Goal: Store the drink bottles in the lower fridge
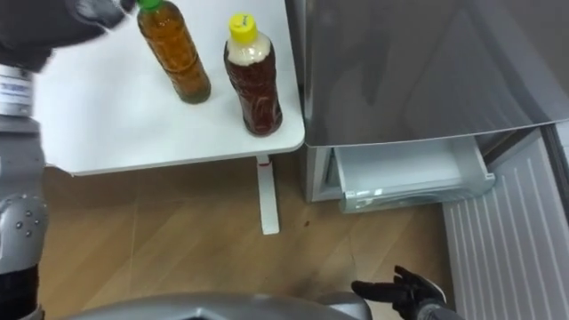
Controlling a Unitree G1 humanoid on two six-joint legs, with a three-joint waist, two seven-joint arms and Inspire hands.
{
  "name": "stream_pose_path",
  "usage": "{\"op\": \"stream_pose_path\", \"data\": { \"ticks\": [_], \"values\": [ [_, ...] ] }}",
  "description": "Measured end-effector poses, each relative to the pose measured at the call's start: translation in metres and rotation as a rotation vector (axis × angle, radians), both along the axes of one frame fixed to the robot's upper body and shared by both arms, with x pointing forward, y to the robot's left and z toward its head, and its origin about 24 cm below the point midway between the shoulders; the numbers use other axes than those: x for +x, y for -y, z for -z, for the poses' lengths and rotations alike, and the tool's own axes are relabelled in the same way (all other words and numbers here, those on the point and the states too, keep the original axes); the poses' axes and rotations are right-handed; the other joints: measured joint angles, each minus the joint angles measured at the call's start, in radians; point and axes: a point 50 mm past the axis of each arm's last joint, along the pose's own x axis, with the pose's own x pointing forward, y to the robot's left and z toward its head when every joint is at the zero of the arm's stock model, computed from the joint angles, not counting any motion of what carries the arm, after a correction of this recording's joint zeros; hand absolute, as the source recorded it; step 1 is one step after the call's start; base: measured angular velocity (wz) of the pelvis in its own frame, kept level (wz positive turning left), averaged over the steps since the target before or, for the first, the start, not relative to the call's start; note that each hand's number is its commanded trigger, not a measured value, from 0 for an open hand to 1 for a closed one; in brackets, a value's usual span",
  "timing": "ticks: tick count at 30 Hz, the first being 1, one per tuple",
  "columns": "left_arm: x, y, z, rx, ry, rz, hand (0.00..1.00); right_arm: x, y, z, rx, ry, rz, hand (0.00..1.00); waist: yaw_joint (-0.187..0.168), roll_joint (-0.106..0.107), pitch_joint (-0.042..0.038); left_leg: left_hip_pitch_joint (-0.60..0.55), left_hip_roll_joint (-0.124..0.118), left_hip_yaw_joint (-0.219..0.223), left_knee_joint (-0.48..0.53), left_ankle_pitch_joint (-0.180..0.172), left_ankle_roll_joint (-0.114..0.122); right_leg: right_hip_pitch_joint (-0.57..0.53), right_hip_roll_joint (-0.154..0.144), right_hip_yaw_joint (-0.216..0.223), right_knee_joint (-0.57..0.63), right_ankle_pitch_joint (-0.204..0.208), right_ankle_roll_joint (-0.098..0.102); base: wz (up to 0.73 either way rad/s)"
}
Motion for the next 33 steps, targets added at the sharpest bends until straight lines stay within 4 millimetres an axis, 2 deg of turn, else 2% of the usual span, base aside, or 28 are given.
{"op": "stream_pose_path", "data": {
  "ticks": [5,11,21,28,33],
  "values": [
    [0.000,0.008,0.003,0.037,-0.015,0.098,0.00,0.001,0.001,0.000,-0.001,-0.001,0.000,0.00,-0.012,0.008,-0.0056,0.003,0.000,0.003,0.001,0.000,0.000,-0.004,0.000,0.008,0.000,0.000,0.000,-0.01],
    [-0.001,0.011,0.004,0.056,-0.020,0.146,0.00,0.000,0.002,0.000,-0.005,-0.007,-0.004,0.00,-0.012,0.010,-0.0067,0.010,0.000,0.004,0.001,0.000,0.000,0.000,0.000,0.012,0.000,0.000,0.000,0.00],
    [0.000,0.027,0.012,0.070,-0.071,0.248,0.00,0.005,0.002,-0.001,-0.005,-0.011,-0.021,0.00,-0.012,0.010,-0.0003,0.005,0.000,0.005,-0.002,0.000,0.000,-0.007,0.001,0.015,0.000,0.000,0.000,0.00],
    [0.001,0.032,0.018,0.082,-0.105,0.296,0.00,0.009,0.001,-0.001,-0.006,-0.013,-0.038,0.00,-0.010,0.008,0.0014,0.000,0.000,0.020,-0.003,0.000,0.000,-0.023,0.002,0.036,0.001,0.000,0.000,-0.08],
    [0.006,0.036,0.041,0.141,-0.204,0.316,0.00,0.012,0.001,-0.001,-0.013,-0.014,-0.047,0.00,-0.013,0.007,0.0018,0.000,0.002,0.028,-0.008,0.000,0.000,-0.028,0.001,0.040,0.014,0.000,0.000,-0.03]
  ]
}}
